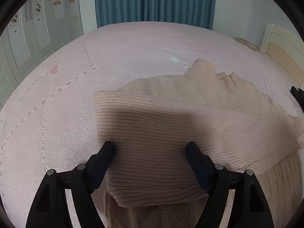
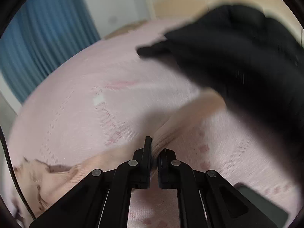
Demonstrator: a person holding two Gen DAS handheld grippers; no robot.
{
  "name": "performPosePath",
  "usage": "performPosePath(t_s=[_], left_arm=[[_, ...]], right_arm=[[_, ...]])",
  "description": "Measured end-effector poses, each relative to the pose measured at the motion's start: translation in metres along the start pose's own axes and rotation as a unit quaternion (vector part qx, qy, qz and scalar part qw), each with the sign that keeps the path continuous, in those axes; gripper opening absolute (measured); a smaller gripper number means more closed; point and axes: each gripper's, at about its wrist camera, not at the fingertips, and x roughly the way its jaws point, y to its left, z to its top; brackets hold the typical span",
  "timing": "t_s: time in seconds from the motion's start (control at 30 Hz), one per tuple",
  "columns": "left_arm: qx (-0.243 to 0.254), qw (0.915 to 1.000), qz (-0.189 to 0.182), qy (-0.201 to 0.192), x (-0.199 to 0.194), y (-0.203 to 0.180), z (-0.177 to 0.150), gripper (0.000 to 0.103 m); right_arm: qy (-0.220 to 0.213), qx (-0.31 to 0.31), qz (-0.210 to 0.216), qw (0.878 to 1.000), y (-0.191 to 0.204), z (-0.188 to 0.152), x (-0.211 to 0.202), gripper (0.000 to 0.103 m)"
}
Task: Fold small clothes
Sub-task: 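Grasp the other sleeve with the right gripper and fold it across the body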
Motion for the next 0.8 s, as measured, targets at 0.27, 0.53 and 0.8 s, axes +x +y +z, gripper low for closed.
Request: performPosePath(t_s=[0.27, 0.53, 0.8], left_arm=[[-0.079, 0.9948, -0.062, -0.014, -0.019, 0.031, -0.001, 0.082], [-0.111, 0.9882, -0.094, -0.047, -0.086, 0.116, -0.039, 0.083], [-0.111, 0.9877, -0.097, -0.052, -0.114, 0.176, -0.061, 0.083]], right_arm=[[-0.077, -0.125, 0.015, 0.989, 0.123, 0.002, -0.096, 0.005], [-0.101, -0.232, 0.119, 0.96, 0.3, -0.055, -0.179, 0.005], [-0.03, -0.329, 0.226, 0.916, 0.465, -0.187, -0.186, 0.006]])
